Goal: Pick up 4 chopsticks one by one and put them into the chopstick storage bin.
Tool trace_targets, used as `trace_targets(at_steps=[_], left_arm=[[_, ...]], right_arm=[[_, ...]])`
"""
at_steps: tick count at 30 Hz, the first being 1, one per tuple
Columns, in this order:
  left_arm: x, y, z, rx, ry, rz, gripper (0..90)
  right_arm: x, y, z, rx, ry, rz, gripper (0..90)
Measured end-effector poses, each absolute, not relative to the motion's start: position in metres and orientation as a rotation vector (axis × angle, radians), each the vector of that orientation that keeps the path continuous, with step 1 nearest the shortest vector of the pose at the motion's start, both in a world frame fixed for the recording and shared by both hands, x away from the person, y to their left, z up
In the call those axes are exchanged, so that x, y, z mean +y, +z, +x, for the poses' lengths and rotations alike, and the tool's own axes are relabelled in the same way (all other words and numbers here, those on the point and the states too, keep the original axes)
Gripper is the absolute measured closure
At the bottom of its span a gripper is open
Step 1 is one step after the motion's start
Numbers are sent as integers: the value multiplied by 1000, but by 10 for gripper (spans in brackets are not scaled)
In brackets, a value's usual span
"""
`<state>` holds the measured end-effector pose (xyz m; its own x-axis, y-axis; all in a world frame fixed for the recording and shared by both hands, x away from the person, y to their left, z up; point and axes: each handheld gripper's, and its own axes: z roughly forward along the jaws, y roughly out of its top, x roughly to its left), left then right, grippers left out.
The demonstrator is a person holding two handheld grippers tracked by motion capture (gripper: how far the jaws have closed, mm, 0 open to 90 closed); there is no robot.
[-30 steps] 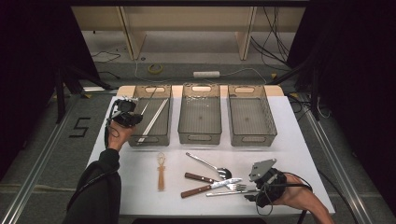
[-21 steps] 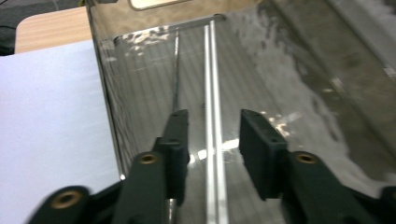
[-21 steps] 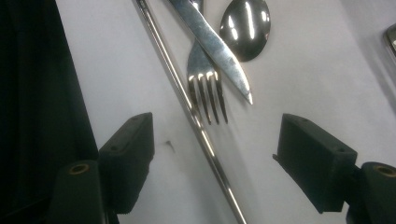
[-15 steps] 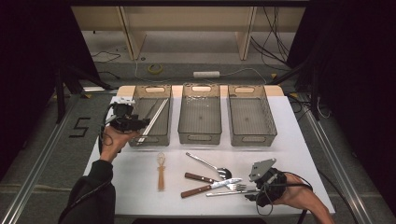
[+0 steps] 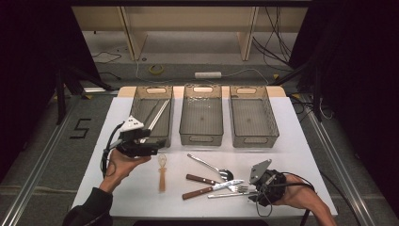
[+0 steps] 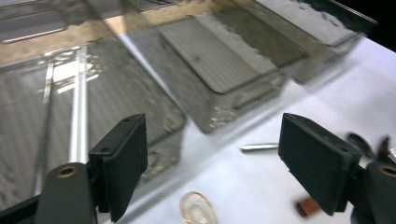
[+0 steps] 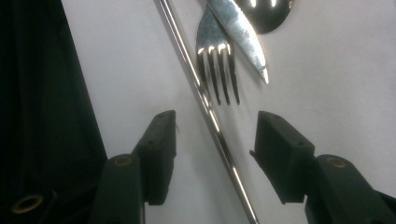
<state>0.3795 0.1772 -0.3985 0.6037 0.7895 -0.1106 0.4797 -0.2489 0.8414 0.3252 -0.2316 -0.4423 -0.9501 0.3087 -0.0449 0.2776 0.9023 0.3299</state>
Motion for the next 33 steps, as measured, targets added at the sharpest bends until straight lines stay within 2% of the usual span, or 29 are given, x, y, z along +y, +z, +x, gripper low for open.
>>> trace_targets(at_steps=[9,17,33], left_arm=[[170,-410,349,955,432,1884,209],[167,-415,332,934,439,1877,199],[158,-422,321,887,484,1940,197]], right_arm=[[-227,-450,334,3001,434,464,612],[-225,-452,335,3022,414,459,667],[-214,-455,330,3042,292,398,785]])
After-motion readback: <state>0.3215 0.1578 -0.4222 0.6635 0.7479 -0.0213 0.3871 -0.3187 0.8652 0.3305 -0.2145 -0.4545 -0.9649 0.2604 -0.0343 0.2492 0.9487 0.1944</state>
